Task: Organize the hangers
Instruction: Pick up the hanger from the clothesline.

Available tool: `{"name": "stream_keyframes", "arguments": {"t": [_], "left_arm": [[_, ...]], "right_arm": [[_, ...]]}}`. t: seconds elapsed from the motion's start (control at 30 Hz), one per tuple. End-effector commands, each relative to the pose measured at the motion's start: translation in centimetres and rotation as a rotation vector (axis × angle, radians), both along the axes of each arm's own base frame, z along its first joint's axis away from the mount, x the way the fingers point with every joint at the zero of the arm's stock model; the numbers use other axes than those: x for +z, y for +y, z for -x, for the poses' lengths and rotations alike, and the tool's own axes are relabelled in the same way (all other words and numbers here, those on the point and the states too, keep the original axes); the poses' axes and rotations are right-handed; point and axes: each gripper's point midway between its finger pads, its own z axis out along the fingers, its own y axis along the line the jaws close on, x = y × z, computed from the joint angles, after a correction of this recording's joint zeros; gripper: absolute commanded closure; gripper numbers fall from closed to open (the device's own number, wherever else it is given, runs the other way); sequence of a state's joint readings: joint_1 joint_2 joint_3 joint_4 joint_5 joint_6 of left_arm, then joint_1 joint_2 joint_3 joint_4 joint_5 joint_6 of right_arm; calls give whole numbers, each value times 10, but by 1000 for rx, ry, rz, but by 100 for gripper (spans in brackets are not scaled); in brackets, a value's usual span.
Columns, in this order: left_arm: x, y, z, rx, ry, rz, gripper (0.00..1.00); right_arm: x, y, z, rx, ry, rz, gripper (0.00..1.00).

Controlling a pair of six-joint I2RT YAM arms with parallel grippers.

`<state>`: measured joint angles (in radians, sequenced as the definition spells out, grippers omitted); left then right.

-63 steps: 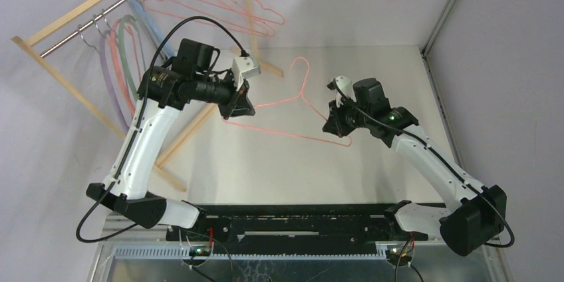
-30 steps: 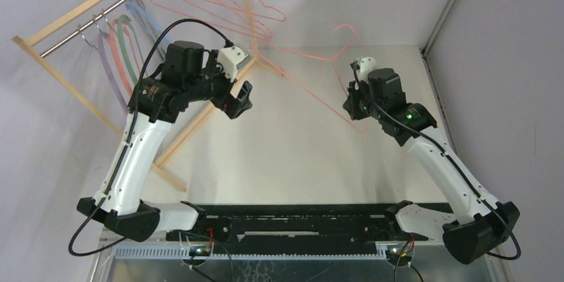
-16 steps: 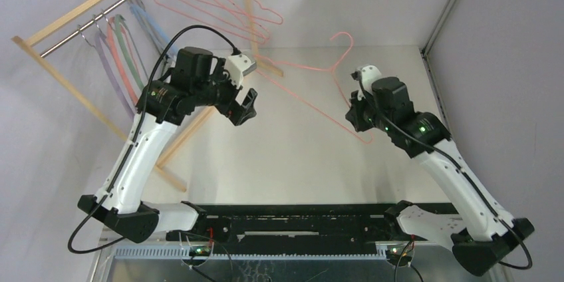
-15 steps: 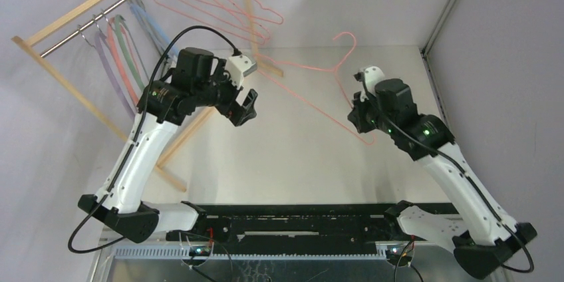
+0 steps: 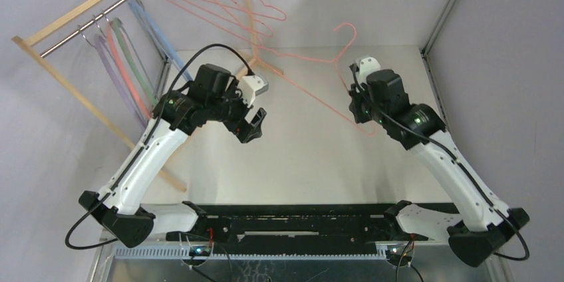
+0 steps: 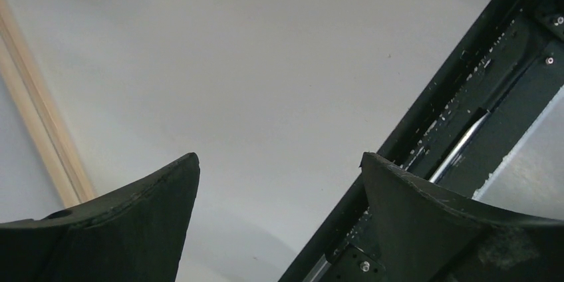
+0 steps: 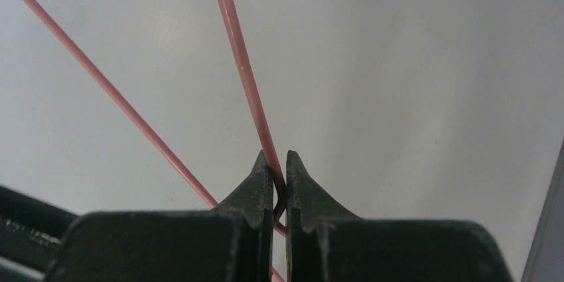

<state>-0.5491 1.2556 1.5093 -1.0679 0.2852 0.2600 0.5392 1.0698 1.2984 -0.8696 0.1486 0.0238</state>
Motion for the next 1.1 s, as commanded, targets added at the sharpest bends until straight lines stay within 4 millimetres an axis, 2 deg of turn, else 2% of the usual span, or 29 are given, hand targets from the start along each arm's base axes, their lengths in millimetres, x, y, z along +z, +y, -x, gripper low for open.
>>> {"name": "stream_keyframes", "arguments": {"t": [0.0, 0.17, 0.37, 0.73, 0.9, 1.07], "left_arm": [[6, -5, 17, 5, -26, 20, 5], [-5, -15, 31, 7, 10, 49, 6], [-21, -17, 34, 47, 49, 56, 6], [-27, -21, 43, 73, 59, 90, 7], [-25, -15, 47, 103, 37, 108, 7], [-40, -9, 57, 118, 67, 100, 7]], "right_arm": [[46, 10, -39, -33, -172, -16, 100], [66, 28, -58, -25, -253, -1, 100], [96, 60, -73, 25, -345, 18, 100], [132, 126, -107, 114, -444, 48, 100], [140, 157, -119, 154, -476, 58, 100], [135, 189, -131, 194, -473, 49, 100]]}}
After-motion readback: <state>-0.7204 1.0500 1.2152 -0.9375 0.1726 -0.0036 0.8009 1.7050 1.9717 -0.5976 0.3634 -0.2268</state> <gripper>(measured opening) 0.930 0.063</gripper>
